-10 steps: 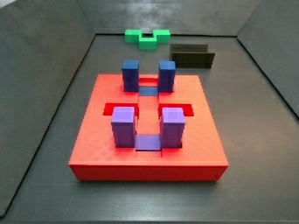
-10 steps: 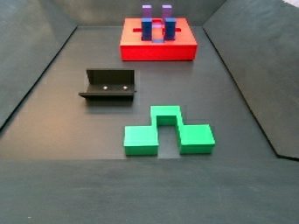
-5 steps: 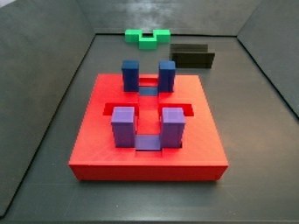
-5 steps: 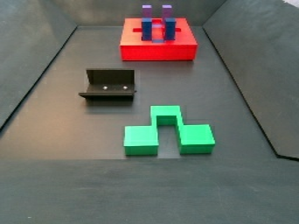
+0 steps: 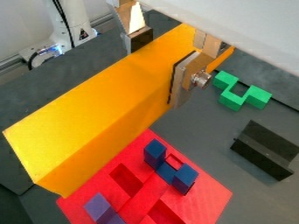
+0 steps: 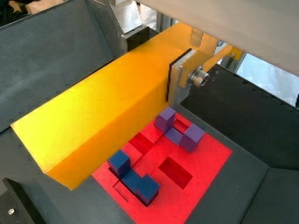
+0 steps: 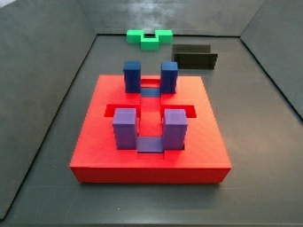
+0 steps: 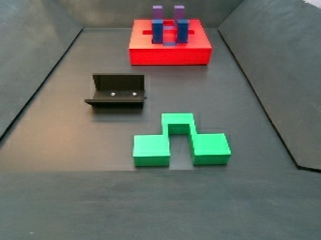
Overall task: Pick up the yellow object. Move up. Move to above the board. Insert the yellow object.
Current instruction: Insert the yellow object.
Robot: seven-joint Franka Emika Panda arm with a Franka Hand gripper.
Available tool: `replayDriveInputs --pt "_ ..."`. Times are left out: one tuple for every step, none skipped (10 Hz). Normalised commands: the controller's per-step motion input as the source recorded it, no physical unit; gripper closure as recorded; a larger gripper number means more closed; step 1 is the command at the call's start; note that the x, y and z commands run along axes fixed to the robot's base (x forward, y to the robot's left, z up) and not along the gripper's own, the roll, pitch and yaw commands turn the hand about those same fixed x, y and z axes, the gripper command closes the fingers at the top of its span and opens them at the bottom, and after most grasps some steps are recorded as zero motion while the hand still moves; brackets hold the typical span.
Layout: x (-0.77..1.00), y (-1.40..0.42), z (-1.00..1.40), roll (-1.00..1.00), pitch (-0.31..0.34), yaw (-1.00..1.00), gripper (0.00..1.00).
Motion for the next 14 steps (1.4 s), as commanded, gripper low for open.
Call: replayDriveInputs --pt "0.00 0.00 -0.03 -0.05 -0.003 0.00 1.00" --pt "0.45 -0.12 -0.17 0.00 0.097 -0.31 1.00" --pt "0.47 0.00 -0.64 -0.15 -0.099 -0.15 1.00" --pt "0.63 0.00 -0.68 -0.19 -0.163 -0.12 1.00" --pt "0.63 0.00 -0.77 -0.11 -0.149 -0.15 1.00" --pt "0.50 0.07 -0.96 -0.03 -0.100 0.00 1.00" --pt "0.39 0.00 -0.99 0.00 -0.114 0.17 1.00" --pt "0.18 -0.03 -0.80 0.21 -0.044 0.31 1.00" --pt "0.07 -0.21 -0.36 0.45 0.000 0.39 1.00" --pt "0.00 -0.22 -0.39 0.44 0.000 0.37 1.00" --pt "0.00 -0.21 -0.37 0.38 -0.003 0.20 1.00" --pt "0.00 -0.16 -0.30 0.16 0.000 0.00 1.00" --pt "-0.18 -0.07 -0.48 -0.06 -0.051 -0.05 1.00" --pt "-0.39 -0.06 -0.56 -0.24 -0.143 -0.14 1.00"
